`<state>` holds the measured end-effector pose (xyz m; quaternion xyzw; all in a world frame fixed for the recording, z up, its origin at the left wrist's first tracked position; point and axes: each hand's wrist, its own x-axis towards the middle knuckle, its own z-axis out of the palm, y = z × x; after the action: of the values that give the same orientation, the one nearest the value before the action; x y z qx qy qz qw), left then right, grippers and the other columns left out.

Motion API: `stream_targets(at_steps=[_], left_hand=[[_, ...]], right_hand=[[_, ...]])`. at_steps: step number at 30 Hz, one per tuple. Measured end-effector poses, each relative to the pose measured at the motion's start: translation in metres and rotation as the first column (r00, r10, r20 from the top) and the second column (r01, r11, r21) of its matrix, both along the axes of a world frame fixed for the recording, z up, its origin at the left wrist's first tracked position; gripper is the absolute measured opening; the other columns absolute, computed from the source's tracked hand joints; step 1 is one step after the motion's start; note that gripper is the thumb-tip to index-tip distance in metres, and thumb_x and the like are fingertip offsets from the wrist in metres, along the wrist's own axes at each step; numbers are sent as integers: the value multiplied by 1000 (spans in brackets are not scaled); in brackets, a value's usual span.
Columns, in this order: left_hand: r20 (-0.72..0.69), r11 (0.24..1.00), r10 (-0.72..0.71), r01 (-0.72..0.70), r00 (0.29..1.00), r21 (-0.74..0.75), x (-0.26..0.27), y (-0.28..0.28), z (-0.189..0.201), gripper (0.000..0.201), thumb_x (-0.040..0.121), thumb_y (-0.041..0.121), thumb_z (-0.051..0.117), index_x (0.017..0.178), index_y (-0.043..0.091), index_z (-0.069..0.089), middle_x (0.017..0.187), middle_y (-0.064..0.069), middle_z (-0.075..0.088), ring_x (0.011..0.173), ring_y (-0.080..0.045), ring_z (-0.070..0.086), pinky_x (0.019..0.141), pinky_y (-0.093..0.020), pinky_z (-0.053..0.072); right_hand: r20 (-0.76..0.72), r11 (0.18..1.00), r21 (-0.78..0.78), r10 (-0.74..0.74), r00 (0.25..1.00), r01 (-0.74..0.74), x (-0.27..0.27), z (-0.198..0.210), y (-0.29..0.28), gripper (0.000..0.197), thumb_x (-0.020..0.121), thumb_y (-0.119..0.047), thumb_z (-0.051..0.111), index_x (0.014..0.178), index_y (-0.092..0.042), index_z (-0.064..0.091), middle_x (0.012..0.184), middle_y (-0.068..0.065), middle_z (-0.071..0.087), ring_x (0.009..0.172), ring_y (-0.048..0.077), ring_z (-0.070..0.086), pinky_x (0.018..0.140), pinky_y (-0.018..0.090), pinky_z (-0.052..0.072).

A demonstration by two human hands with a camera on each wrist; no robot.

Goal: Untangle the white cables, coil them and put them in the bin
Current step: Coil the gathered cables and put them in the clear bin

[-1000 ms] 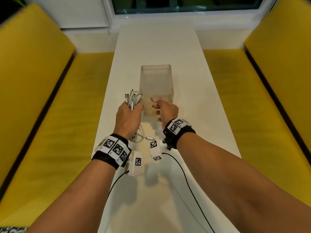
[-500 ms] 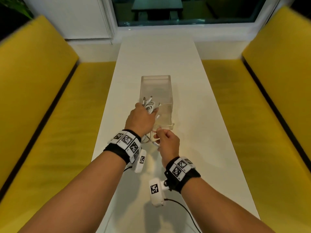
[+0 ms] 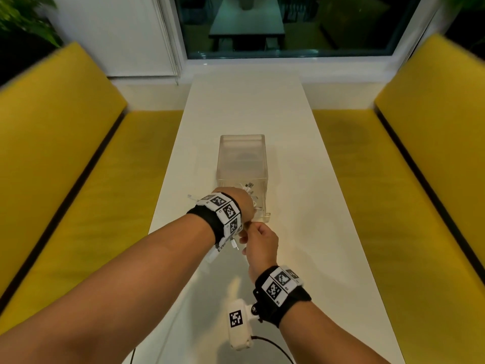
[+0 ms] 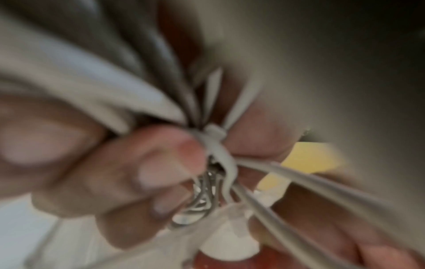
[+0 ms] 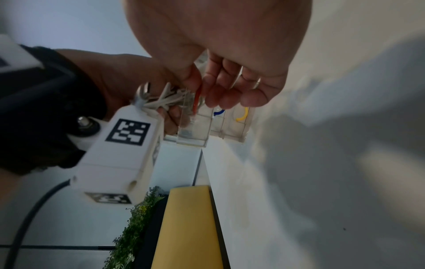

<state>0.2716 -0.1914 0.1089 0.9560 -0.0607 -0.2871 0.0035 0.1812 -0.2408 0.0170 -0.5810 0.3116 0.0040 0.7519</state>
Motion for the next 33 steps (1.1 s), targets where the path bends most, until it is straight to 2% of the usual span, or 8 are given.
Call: stream_targets(at_steps=[3, 9, 12, 15, 19, 21, 28, 33], left_hand=[[-31, 995, -84, 85, 996, 57, 5, 0, 8, 51, 110, 39, 26, 150, 11, 39, 160, -7, 37, 145, -27, 36, 115, -38, 29], [55, 978, -171, 162, 984, 131, 14, 4, -2, 58, 104, 51, 34, 150, 18, 42, 154, -3, 45, 136, -27, 48, 105, -39, 41], [255, 999, 13, -3, 967, -39, 8, 3, -15, 49, 93, 54, 53, 116, 11, 63, 113, -6, 68, 89, -22, 60, 72, -31, 45], [356, 974, 162, -91, 920, -207, -2, 6, -26, 42, 83, 52, 66, 99, 15, 55, 99, -5, 66, 76, -20, 53, 64, -29, 43], [422, 928, 220, -55, 880, -369, -11, 12, -29, 61, 78, 58, 61, 113, 15, 35, 89, -2, 55, 71, -26, 55, 62, -33, 45], [486, 917, 161, 51, 859, -395, -13, 15, -29, 53, 86, 55, 54, 115, 16, 33, 92, -5, 59, 69, -28, 58, 59, -35, 47], [628, 969, -29, 176, 778, -174, -20, 28, -28, 44, 103, 51, 39, 98, 17, 66, 93, -3, 71, 82, -26, 65, 74, -36, 46], [576, 979, -147, 200, 804, -30, -32, 24, -40, 55, 102, 46, 22, 123, 13, 61, 124, -9, 62, 114, -27, 55, 100, -43, 39]], right_hand=[[-1, 1000, 17, -3, 1000, 3, 0, 1, 1, 22, 91, -7, 59, 69, -10, 61, 68, 7, 64, 62, 18, 55, 55, 26, 41], [0, 1000, 22, -13, 1000, 13, 1, 1, 2, 23, 92, -11, 61, 69, -11, 60, 68, 6, 64, 61, 16, 55, 54, 25, 42], [3, 1000, 20, -10, 1000, 10, 1, 1, 3, 28, 93, -10, 60, 65, -13, 58, 67, 7, 63, 59, 17, 53, 50, 22, 41], [-8, 1000, 29, -12, 1000, 12, 1, 3, 2, 28, 93, -6, 56, 66, -12, 57, 67, 8, 61, 56, 16, 51, 46, 21, 39], [-28, 999, 52, -5, 1000, 7, 2, 5, 3, 18, 91, -4, 54, 75, -8, 62, 69, 9, 62, 58, 17, 52, 46, 24, 42], [-26, 999, 41, -8, 1000, 9, 2, 6, 3, 17, 91, -3, 54, 77, -7, 62, 70, 9, 63, 61, 18, 53, 48, 23, 41], [6, 998, 50, -34, 999, 34, 3, 11, 2, 18, 90, -4, 57, 73, -7, 60, 68, 10, 59, 62, 19, 51, 47, 20, 40], [1, 1000, 16, -26, 1000, 26, 7, 13, -5, 26, 90, 1, 49, 67, -10, 57, 70, 11, 57, 66, 22, 49, 50, 25, 38]])
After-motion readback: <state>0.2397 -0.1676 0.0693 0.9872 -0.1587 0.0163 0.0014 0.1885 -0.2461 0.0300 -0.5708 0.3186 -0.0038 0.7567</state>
